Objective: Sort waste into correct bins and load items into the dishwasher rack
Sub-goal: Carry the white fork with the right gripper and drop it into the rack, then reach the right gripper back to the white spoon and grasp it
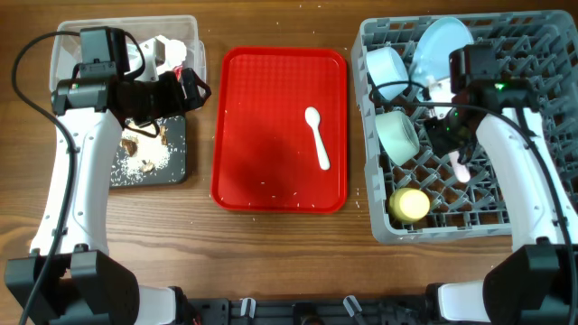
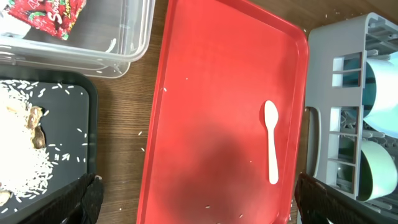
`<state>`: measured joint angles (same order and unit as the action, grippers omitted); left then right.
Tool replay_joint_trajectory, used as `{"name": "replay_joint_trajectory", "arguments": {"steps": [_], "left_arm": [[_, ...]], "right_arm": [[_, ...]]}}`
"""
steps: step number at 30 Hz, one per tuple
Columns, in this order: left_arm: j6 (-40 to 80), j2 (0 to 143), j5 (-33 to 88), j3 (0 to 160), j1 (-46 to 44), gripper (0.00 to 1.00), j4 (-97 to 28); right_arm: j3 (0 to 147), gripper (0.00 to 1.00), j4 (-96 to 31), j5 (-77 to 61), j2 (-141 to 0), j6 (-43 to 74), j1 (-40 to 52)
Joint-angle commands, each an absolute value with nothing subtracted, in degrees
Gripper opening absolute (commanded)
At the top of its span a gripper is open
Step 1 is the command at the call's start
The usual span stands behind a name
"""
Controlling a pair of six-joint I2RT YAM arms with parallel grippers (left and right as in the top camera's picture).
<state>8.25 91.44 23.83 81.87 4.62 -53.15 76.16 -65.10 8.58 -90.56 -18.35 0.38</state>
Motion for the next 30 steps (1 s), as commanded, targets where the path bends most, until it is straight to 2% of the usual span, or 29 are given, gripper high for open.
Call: {"name": "replay_joint_trajectory", "arguments": {"steps": [1, 3, 8, 9, 11, 12, 15, 16, 18, 21, 23, 25, 26, 30], "left_arm": [[8.14, 90.98, 23.9, 82.24, 4.78, 1.0, -53.01], [8.14, 90.98, 23.88, 82.24, 4.78, 1.0, -53.01], [8.14, 90.98, 23.9, 82.24, 4.78, 1.0, -53.01], [8.14, 90.98, 23.88, 82.24, 4.78, 1.0, -53.01], [8.14, 90.98, 23.9, 82.24, 4.78, 1.0, -53.01], [8.14, 90.98, 23.9, 82.24, 4.78, 1.0, -53.01], [8.14, 90.98, 23.9, 82.24, 4.78, 1.0, -53.01], [8.14, 90.98, 23.88, 82.24, 4.78, 1.0, -53.01], [8.14, 90.98, 23.9, 82.24, 4.78, 1.0, -53.04], [8.14, 90.98, 23.88, 82.24, 4.78, 1.0, -53.01], [8.14, 90.98, 23.9, 82.24, 4.78, 1.0, -53.01], [8.14, 90.98, 23.88, 82.24, 4.78, 1.0, -53.01], [8.14, 90.98, 23.9, 82.24, 4.78, 1.0, -53.04], [8.14, 90.98, 23.9, 82.24, 4.78, 1.0, -53.01]], "right_arm": [[75.83, 0.49, -62.96, 7.38, -90.65, -16.6, 0.34], [75.83, 0.69, -61.3, 7.31, -90.65, -12.51, 0.34], [79.18, 0.75, -61.23, -1.48, -90.43, -11.73, 0.36], [81.47, 0.75, -61.89, -7.25, -90.28, -11.29, 0.36], [86.0, 0.84, -62.61, -18.96, -90.13, -8.6, 0.36], [88.09, 1.0, -62.54, -27.83, -90.13, -7.73, 0.45], [90.41, 1.0, -56.29, -62.63, -90.13, -14.61, 1.63], [90.41, 1.0, -52.31, -67.05, -90.43, -13.56, 2.57], [90.28, 1.0, -46.06, -64.18, -90.78, -7.31, 5.02], [90.26, 1.0, -39.48, -50.92, -91.55, -0.54, 10.5], [90.26, 0.95, -36.93, -30.33, -93.14, 8.32, 16.75], [90.26, 0.86, -37.06, -16.91, -95.88, 14.17, 21.41], [90.26, 0.82, -36.88, -13.61, -98.37, 16.45, 23.29], [90.26, 0.82, -36.69, -15.03, -107.83, 19.68, 23.14]]}}
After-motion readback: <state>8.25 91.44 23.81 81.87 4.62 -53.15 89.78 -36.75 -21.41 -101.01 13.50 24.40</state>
